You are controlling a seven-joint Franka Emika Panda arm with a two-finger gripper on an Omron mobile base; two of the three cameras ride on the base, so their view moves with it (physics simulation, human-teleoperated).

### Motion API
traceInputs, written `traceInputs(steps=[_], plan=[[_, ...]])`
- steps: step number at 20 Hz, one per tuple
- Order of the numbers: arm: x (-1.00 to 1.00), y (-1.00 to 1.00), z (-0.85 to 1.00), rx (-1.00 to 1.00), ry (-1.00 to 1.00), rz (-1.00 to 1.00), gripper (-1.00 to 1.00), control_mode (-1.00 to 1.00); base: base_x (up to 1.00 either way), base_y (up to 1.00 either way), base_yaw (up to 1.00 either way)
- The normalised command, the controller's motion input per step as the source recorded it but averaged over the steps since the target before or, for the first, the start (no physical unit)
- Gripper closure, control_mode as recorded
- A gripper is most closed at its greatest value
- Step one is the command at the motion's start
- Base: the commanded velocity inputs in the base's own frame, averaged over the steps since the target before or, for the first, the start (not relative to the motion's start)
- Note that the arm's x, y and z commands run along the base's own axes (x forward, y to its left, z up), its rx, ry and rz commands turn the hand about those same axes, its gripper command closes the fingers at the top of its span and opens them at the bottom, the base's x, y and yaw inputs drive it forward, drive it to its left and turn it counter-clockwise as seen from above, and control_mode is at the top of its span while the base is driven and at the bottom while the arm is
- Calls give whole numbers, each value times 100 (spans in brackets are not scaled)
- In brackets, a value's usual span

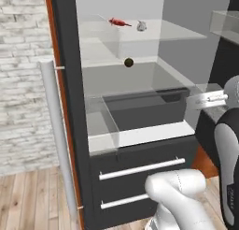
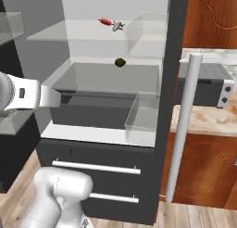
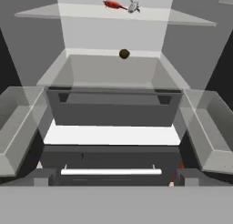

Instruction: Transport the fish and cucumber to the fridge. Place the fish on the rack containing meat and place the cucumber on the rack containing the vegetable, ensuring meats and vegetables are on different racks.

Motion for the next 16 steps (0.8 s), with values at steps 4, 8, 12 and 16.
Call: traceInputs(steps=[4,8,12,16], plan=[[0,0,0,0,0,0,-100,100,-100,9,1],[0,0,0,0,0,0,-100,100,-100,75,8],[0,0,0,0,0,0,-100,100,-95,100,4],[0,0,0,0,0,0,-100,100,-100,97,-2]])
